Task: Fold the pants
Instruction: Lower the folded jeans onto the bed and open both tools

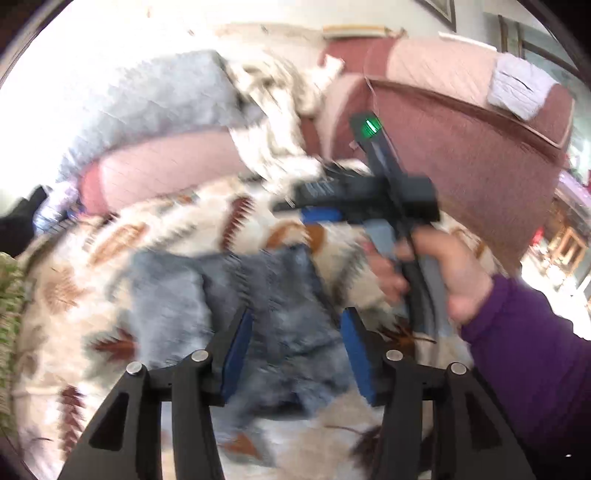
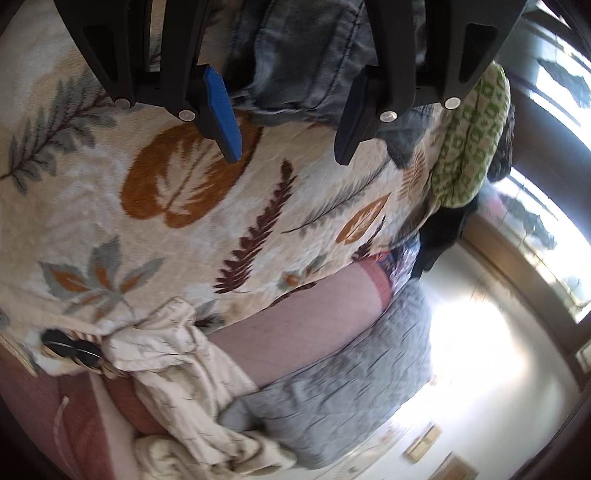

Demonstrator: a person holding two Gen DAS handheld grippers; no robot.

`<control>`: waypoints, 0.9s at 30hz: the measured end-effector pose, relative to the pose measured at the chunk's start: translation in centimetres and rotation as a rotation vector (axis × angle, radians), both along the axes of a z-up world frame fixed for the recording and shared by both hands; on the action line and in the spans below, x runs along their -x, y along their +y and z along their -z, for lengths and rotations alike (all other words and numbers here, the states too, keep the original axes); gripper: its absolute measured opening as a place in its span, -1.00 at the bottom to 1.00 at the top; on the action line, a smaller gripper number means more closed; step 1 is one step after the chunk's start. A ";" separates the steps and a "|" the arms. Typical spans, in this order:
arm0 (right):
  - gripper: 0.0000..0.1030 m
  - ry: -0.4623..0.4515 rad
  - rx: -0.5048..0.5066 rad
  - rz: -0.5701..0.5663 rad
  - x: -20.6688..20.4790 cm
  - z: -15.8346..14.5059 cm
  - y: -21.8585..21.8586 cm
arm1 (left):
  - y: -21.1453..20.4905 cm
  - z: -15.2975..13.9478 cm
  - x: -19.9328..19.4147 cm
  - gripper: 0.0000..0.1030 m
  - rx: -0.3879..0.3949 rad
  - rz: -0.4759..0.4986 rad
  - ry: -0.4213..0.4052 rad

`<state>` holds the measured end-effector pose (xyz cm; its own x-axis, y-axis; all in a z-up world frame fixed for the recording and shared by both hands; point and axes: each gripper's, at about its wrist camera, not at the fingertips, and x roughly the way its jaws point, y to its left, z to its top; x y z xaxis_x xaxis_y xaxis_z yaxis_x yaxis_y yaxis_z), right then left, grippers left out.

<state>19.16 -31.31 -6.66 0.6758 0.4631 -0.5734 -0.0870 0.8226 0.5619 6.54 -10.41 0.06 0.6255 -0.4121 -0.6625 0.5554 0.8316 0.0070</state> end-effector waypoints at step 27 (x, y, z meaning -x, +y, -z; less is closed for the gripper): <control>0.08 0.189 0.164 -0.192 -2.1 6.3 9.2 | 3.3 12.2 -16.5 0.07 -0.281 -0.301 0.198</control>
<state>21.21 -22.13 -13.01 0.4591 0.4628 -0.7583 -0.1566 0.8824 0.4437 23.02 -7.15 -12.13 0.5398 -0.0183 -0.8416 0.3022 0.9373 0.1735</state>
